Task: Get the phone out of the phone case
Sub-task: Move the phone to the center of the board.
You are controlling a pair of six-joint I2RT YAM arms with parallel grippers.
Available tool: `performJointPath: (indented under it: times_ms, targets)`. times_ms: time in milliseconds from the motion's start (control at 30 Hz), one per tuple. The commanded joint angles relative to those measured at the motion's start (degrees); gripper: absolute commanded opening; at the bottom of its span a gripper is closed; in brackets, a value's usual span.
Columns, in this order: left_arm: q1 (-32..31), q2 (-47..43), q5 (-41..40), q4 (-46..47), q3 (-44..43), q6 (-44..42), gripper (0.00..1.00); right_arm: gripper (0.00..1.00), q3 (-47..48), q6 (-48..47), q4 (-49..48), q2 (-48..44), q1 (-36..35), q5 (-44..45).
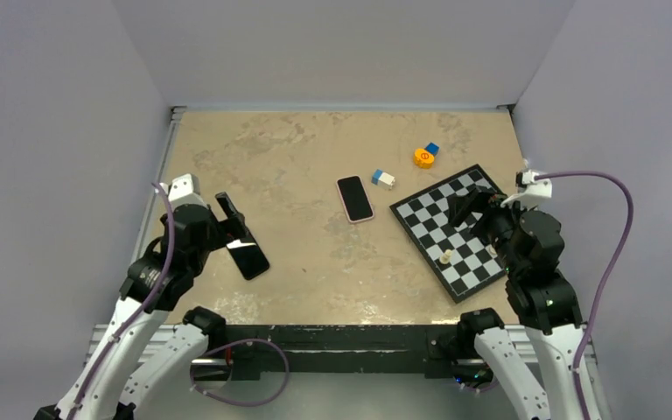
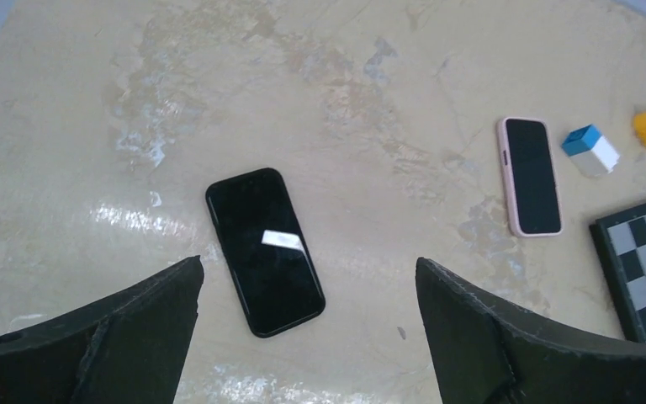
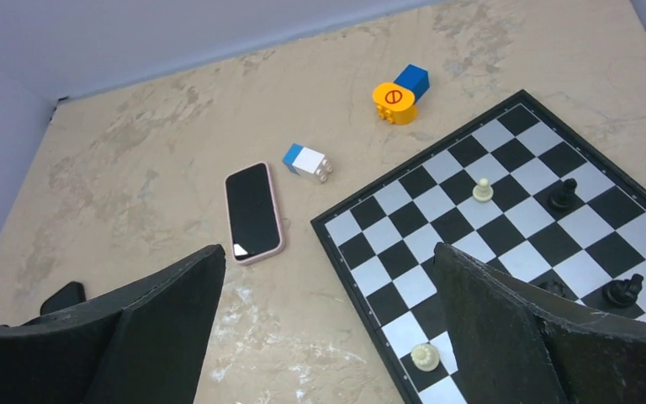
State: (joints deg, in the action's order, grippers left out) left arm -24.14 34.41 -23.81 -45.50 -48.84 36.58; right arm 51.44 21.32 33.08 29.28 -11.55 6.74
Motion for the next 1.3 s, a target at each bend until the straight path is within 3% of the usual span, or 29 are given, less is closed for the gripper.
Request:
performJointPath:
  times_ms: [0, 333, 567, 767, 1033, 1267]
  targets:
    - [0.0, 5.8, -1.9, -5.6, -2.0, 2.4, 1.0, 0.98, -0.4, -2.9, -3.4, 0.9, -0.4, -6.1]
    - [2.7, 23.4, 1.4, -13.6, -6.0, 5.9, 1.0, 0.98, -1.5, -4.9, -4.7, 8.2, -0.5, -16.3]
    - [9.0, 26.8, 7.5, -10.3, -4.4, 4.4, 1.0, 0.98, -4.9, -2.6, -9.1, 8.6, -3.3, -22.1]
    - [12.1, 32.2, 9.5, -7.3, -3.7, 3.5, 1.0, 0.98, -6.6, -0.5, -12.1, 9.3, -7.3, -22.8]
    - [14.0, 44.4, 14.1, -1.4, -4.0, 11.7, 1.0, 0.98, -6.9, 1.1, -14.6, 11.3, -14.2, -18.9]
    - [15.4, 49.8, 12.4, 4.1, -3.0, 13.4, 1.0, 0.98, -9.0, 2.7, -16.7, 11.6, -16.8, -17.8]
